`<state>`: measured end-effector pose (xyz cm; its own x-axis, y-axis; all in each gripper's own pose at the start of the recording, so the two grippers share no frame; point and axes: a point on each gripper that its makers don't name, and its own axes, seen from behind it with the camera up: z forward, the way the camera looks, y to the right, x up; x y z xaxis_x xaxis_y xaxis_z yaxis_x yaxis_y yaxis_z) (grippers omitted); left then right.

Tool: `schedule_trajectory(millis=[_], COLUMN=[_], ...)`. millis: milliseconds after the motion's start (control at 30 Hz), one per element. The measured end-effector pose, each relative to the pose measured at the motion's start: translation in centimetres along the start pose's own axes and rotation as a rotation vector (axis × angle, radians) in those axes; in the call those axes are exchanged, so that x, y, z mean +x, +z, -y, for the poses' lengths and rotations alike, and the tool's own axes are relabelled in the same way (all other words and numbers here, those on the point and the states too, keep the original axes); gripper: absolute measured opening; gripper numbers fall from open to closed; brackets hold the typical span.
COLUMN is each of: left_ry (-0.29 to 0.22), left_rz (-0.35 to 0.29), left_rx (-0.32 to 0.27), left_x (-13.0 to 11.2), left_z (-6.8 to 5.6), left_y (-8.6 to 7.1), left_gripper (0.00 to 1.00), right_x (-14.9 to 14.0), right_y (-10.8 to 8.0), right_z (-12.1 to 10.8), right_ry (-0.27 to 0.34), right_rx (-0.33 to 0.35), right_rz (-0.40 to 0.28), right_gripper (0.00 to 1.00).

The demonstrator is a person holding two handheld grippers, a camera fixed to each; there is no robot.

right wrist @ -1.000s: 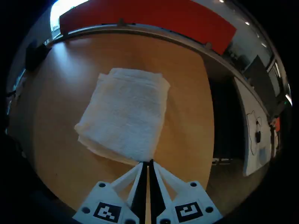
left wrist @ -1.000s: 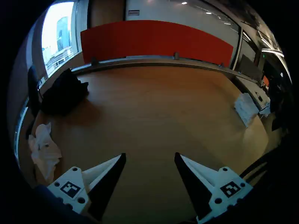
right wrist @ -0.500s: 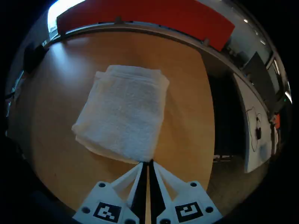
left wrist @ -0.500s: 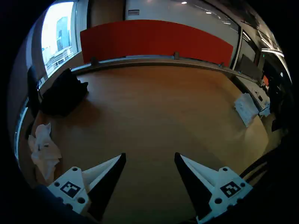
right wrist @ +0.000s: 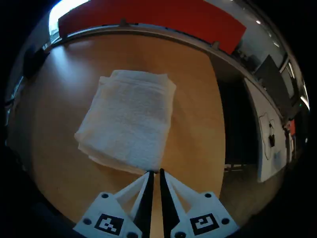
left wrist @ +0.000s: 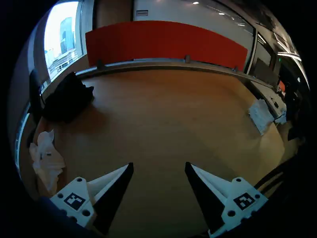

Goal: Fold towel

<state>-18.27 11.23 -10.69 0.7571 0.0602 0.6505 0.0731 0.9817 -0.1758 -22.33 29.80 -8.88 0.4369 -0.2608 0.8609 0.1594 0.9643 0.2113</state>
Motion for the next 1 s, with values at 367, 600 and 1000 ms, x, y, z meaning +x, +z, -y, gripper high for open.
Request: schedule_trajectory(millis=[367,600,1000], left_ry=[-0.005,0.0,-0.003], left_rz=[-0.004,-0.008,-0.021], left_rx=[-0.008,-0.009,-0.011], left_x=[0.0,0.1,0.6], left_z=[-0.1,0.1,0.3], left_y=[0.0,-0.1,-0.2], left_gripper=[0.96,0.97,0.97], right_x=[-0.1,0.1,1.8], right_y=[-0.5,-0.8,-2.1], right_z=[0.4,0.9,2.6], right_ry=[0.016,0.031,0.082], right_rx=[-0.007,-0.007,0.003], right_rz=[-0.007,-0.016,-0.076], right_gripper=[0.78,0.82,0.87])
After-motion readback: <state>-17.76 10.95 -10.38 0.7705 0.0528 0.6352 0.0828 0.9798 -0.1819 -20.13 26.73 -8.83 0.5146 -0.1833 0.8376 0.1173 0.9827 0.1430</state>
